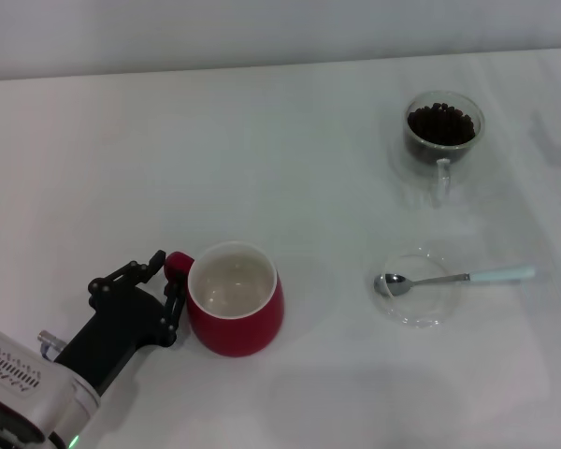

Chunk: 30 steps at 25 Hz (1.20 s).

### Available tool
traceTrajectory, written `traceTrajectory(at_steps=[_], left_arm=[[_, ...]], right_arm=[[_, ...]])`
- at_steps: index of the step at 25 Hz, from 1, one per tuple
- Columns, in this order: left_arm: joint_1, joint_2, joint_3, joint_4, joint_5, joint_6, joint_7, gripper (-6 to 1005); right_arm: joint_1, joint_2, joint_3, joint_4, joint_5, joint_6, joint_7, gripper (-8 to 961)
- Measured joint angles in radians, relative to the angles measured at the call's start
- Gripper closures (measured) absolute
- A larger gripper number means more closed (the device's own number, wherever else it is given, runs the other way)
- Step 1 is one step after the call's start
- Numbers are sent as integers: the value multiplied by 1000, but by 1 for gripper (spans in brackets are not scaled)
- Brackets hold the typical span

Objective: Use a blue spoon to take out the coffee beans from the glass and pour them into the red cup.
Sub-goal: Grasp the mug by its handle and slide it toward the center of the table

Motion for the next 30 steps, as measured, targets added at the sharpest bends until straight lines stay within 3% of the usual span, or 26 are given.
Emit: traceTrajectory(at_steps=[1,16,23,30], left_arm=[[2,0,0,0,0,0,0,872],[43,3,-4,21,-23,2,-53,221],[76,4,-3,21,-15,29,-47,220],[145,7,-3,9,-14,138,-44,218]], right_arm=[[0,0,0,0,0,0,0,87],[-3,0,0,2,0,0,0,87],[-3,0,0,2,0,0,0,87],[0,0,0,-1,0,0,0,87]])
